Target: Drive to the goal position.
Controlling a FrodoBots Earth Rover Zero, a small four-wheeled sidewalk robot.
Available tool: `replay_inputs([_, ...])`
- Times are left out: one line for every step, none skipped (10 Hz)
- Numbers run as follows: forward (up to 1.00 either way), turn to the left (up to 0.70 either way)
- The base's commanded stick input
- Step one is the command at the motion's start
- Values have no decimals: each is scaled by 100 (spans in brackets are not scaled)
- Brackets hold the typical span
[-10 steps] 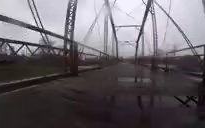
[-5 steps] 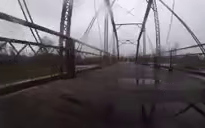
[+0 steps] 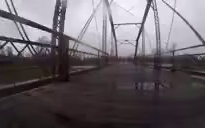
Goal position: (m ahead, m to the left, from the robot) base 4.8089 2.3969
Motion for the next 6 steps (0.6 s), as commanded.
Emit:
replay_inputs([100, 6])
replay_inputs([100, 5])
replay_inputs([100, 0])
replay_inputs([100, 1])
replay_inputs([100, 0])
replay_inputs([100, 1])
